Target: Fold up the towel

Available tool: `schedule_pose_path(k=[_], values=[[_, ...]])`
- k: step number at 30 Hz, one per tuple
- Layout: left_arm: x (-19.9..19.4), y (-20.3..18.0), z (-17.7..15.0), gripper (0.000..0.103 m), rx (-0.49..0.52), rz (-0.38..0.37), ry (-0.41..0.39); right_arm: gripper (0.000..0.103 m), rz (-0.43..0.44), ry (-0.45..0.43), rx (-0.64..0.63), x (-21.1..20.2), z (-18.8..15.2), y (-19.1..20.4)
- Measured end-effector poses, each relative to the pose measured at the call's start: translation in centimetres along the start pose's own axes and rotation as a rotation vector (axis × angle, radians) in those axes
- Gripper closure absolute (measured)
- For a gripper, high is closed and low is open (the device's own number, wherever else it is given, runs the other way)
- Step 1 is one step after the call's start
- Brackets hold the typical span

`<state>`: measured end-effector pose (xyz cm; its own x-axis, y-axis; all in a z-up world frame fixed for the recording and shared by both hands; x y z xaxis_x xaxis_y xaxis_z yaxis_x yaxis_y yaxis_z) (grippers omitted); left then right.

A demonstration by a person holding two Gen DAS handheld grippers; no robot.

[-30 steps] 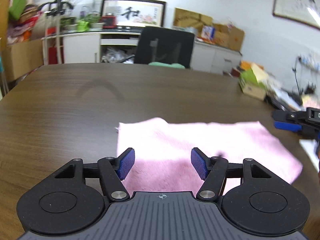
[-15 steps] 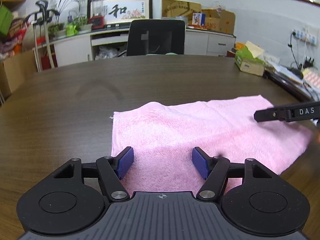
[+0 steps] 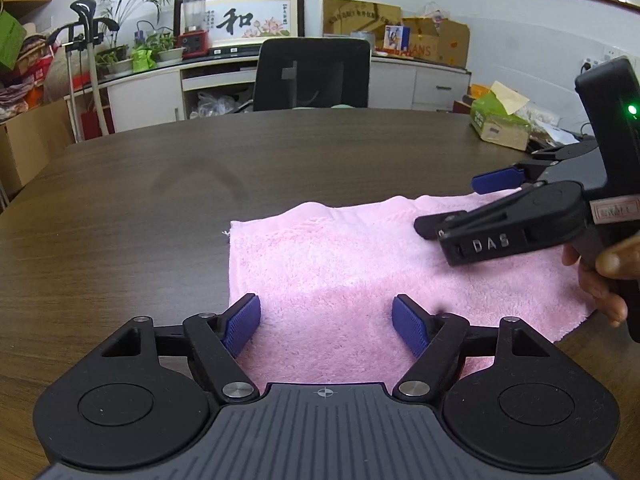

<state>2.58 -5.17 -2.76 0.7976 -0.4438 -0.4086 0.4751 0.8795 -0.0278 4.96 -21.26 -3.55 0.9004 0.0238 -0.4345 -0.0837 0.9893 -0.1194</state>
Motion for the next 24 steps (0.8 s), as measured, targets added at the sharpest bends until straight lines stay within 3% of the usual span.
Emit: schedule_pose_path(k=[8,13,15,18,24], values=[[0.2,0.7,0.0,0.016,0.015,0.086,0.000,0.024,-0.026,-0.062,-0.013,-2.1,-0.1,-0.4],[0.5,2.0,0.1,0.016,-0.048,0.072,0.022,0.024,0.153,-0.006,0.213,-2.7,-1.3,-3.5],[0.5,2.0,0.0,0.016,-0.048,0.076,0.020,0.026,0.157,0.022,0.289,-3.2,-2.3,-5.5],[0.5,1.8,-0.1,0.016,-0.039,0.080,0.017,0.029,0.052,0.014,0.271,-3.7,-3.2,-8.0],[0.5,1.5,-0.2,0.014,-0.026,0.089,0.012,0.031,-0.004,-0.014,0.314,-5.3,-4.0,-10.0]])
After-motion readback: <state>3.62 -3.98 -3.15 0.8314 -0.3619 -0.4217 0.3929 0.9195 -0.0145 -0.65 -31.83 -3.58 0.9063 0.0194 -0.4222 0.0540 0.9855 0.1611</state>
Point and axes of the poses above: each gripper's, at about its wrist camera, not at the fingertips, and x roughly the way its jaws point, y to its left, z to its top, the point moved 2 cm from there along x, roughly the way its jaws point, and after that the axes turned 15 degrees about -y, right-handed, at the moved point
